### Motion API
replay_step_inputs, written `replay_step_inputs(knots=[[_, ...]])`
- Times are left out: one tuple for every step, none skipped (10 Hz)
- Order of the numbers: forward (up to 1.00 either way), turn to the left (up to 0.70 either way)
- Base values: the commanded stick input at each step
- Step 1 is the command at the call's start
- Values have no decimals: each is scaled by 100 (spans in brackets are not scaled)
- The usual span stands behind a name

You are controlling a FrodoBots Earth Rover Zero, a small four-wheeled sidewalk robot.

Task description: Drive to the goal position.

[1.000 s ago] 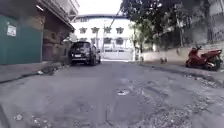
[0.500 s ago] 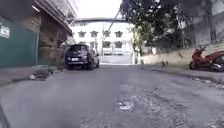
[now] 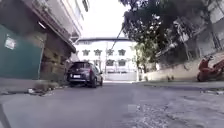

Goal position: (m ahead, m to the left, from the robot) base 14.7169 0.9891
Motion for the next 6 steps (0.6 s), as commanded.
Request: replay_step_inputs(knots=[[91,-1],[91,-1],[91,-1],[91,-1],[91,-1],[91,-1]])
